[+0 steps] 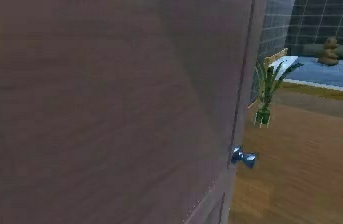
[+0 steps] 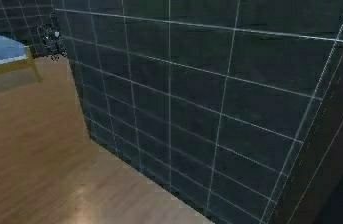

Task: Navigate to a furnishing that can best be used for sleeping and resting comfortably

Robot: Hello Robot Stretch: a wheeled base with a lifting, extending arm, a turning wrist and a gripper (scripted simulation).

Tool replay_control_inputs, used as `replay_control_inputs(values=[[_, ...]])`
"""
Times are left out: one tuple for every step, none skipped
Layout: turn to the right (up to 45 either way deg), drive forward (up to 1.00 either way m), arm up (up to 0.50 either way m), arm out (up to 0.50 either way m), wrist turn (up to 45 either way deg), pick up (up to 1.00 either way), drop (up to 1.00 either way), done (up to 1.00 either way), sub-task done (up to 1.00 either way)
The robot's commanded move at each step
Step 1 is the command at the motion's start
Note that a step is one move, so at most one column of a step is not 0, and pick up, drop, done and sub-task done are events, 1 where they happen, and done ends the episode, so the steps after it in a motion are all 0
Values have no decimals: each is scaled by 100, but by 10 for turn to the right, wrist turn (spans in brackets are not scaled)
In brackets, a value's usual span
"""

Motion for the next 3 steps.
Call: replay_control_inputs(values=[[420, 0, 0, 0, 0, 0, 0, 0, 0], [0, 100, 0, 0, 0, 0, 0, 0, 0], [30, 0, 0, 0, 0, 0, 0, 0, 0]])
